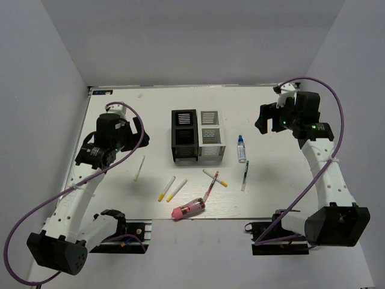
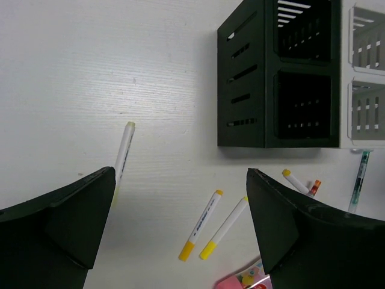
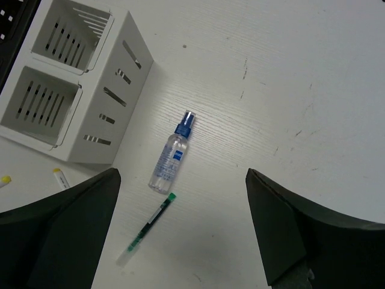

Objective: Sort the stationery into containers
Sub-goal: Pick up the pen from the center of the board.

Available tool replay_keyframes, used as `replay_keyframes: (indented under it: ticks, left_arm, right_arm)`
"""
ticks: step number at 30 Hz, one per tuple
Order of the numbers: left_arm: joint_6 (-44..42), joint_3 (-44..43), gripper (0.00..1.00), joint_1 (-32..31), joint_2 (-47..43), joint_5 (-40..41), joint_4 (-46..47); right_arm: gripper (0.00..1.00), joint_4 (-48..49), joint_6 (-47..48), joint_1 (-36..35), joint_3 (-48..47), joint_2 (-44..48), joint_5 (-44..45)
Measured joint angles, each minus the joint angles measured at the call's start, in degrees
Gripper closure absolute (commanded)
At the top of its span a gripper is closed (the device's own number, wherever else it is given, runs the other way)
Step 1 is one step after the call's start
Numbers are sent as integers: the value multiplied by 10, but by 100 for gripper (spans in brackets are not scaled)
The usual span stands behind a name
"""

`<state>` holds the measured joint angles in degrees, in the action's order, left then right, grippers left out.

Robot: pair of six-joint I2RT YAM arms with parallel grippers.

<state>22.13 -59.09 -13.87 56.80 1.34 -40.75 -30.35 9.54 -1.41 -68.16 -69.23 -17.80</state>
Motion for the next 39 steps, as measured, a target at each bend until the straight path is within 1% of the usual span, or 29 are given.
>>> replay_keyframes:
  ticks: [5, 9, 10, 11, 12, 13, 14, 15, 16, 17, 18, 19, 22, 24, 25, 27, 28, 30, 31, 34, 36, 39]
  left_arm:
    - [2, 6, 0, 0, 0, 6, -17]
    - [4, 6, 0, 0, 0, 13, -27]
    - [4, 6, 3, 0, 0, 15, -28]
    - [4, 6, 9, 0, 0, 19, -30]
    - [6, 6, 15, 0, 0, 22, -31]
    - [6, 6, 26, 0, 1, 26, -33]
    - [7, 6, 42, 0, 4, 31, -35]
    - [8, 6, 44, 0, 8, 37, -36]
    - [6, 6, 44, 0, 14, 43, -38]
    - [3, 6, 44, 0, 21, 47, -40]
    - [0, 6, 32, 0, 32, 52, -41]
    - [-5, 6, 28, 0, 45, 54, -41]
    - [-14, 7, 28, -1, 98, 58, -41]
    - [-19, 8, 28, -2, 152, 66, -43]
    - [-20, 14, 31, -2, 175, 69, -37]
    - [-23, 38, 31, -2, 216, 70, -25]
    - [-24, 50, 34, -1, 228, 70, -20]
    - [-26, 61, 34, -1, 249, 68, -16]
    - [-26, 61, 36, -1, 259, 68, -12]
    - [-26, 61, 37, -1, 292, 68, 14]
    - [-26, 61, 41, -1, 306, 67, 27]
    - [-27, 64, 43, -1, 318, 65, 45]
  right_arm:
    - [9, -11, 56, 0, 1, 11, -10]
    - [9, -14, 83, 0, 5, 27, -3]
    - [9, -15, 89, 0, 6, 31, 1]
    - [9, -16, 93, 0, 6, 33, 3]
    - [15, -18, 99, 0, 6, 35, 4]
    - [48, -21, 106, 0, 6, 37, 5]
    - [89, -26, 115, 0, 6, 37, 2]
    - [100, -31, 118, 0, 6, 37, -2]
    - [95, -37, 115, 0, 6, 37, -6]
    - [74, -43, 111, 0, 6, 37, -12]
    - [51, -48, 106, 0, 7, 37, -19]
    - [38, -54, 105, 0, 9, 37, -25]
    - [38, -64, 107, 0, 17, 36, -38]
    - [38, -66, 106, 0, 21, 35, -42]
    - [38, -66, 105, 0, 23, 35, -44]
    - [38, -68, 104, 0, 26, 35, -48]
    - [38, -68, 104, 0, 28, 35, -51]
    - [38, -68, 103, 0, 34, 35, -56]
    - [38, -69, 102, 1, 37, 35, -58]
    - [38, -70, 99, 1, 44, 35, -64]
    - [38, -69, 99, 1, 47, 36, -67]
    - [38, -69, 95, 1, 53, 39, -69]
